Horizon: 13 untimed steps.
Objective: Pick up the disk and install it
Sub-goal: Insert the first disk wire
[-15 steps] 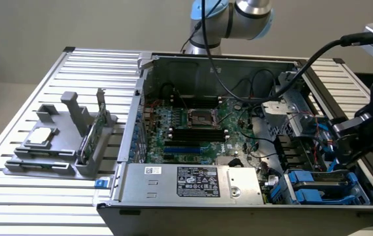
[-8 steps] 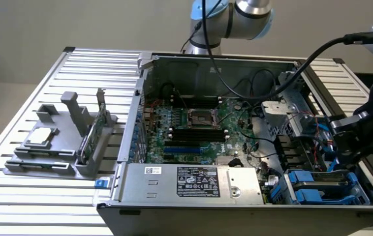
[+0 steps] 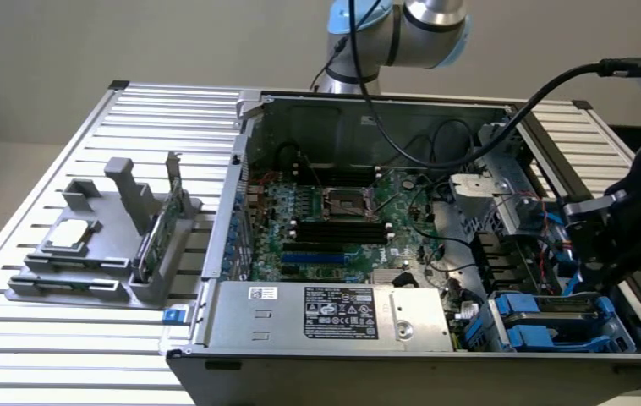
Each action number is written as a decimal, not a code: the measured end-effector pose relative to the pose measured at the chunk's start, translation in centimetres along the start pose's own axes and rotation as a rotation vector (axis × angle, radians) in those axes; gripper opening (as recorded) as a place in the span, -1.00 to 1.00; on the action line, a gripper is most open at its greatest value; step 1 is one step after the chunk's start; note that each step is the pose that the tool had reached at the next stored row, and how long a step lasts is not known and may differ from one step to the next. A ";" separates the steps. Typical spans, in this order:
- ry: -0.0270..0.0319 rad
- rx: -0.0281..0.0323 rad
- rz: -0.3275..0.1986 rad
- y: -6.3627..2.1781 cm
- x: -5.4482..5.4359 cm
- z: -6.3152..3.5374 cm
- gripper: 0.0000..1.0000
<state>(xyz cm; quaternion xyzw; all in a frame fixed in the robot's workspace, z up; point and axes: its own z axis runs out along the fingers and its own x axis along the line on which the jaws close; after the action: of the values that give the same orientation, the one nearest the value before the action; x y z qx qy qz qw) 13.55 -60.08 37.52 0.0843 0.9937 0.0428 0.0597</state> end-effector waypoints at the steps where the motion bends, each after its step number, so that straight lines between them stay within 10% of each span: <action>1: -0.0017 0.0020 0.018 0.00 0.0 0.05 -0.56; 13: -0.0193 0.0212 0.206 -0.05 0.0 0.73 -0.56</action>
<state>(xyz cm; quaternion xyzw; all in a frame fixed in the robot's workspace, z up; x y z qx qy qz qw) 13.63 -60.07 36.79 0.1870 0.9796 0.0374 0.0636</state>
